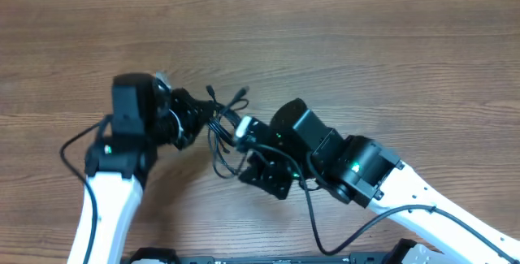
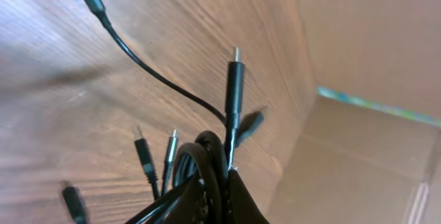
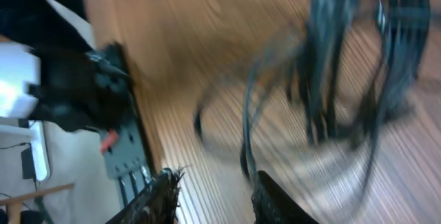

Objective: Untangle cables

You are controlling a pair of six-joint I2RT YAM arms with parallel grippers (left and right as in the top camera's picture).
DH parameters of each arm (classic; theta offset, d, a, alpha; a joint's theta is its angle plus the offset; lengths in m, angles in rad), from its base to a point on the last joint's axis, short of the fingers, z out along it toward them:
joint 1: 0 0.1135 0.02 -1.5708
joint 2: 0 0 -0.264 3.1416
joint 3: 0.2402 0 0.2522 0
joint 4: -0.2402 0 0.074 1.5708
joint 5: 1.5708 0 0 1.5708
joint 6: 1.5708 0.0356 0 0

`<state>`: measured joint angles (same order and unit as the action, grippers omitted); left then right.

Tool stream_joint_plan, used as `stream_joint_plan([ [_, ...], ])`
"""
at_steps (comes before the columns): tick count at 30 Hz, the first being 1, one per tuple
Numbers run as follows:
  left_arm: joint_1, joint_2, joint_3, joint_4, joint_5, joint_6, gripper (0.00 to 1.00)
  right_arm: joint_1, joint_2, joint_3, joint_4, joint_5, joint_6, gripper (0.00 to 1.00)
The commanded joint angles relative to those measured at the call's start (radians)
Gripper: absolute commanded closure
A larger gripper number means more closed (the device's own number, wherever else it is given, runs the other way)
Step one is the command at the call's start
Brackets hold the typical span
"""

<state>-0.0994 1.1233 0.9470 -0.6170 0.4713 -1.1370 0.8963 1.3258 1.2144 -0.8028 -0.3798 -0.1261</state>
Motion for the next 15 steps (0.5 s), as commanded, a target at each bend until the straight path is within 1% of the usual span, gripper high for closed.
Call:
stream_joint_plan([
  [1,-0.100,-0.067,0.011,-0.068,-0.322,-0.216,0.96,0.052,-0.013,0.014,0.053,-0.030,0.003,0.60],
  [2,-0.125,-0.074,0.011,-0.093,-0.359,-0.261,0.96,0.066,-0.012,0.014,0.066,-0.022,0.003,0.57],
  [3,-0.147,-0.075,0.011,-0.113,-0.386,-0.298,0.96,0.082,-0.008,0.014,0.077,-0.009,0.003,0.56],
  [6,-0.185,-0.061,0.011,-0.135,-0.404,-0.353,0.96,0.138,0.008,0.014,0.080,0.061,0.010,0.55],
  [10,-0.191,-0.042,0.011,-0.135,-0.399,-0.382,0.96,0.207,0.044,0.013,0.050,0.211,0.023,0.53],
  [11,-0.191,-0.041,0.011,-0.135,-0.393,-0.390,0.96,0.225,0.061,0.013,0.038,0.264,0.023,0.49],
  [12,-0.191,-0.041,0.011,-0.135,-0.387,-0.390,0.96,0.235,0.079,0.013,0.031,0.305,0.023,0.43],
  [13,-0.191,-0.041,0.011,-0.135,-0.379,-0.390,0.96,0.241,0.099,0.013,0.026,0.343,0.023,0.41],
  [15,-0.191,-0.041,0.011,-0.138,-0.362,-0.389,0.96,0.241,0.141,0.013,0.028,0.391,0.022,0.40],
])
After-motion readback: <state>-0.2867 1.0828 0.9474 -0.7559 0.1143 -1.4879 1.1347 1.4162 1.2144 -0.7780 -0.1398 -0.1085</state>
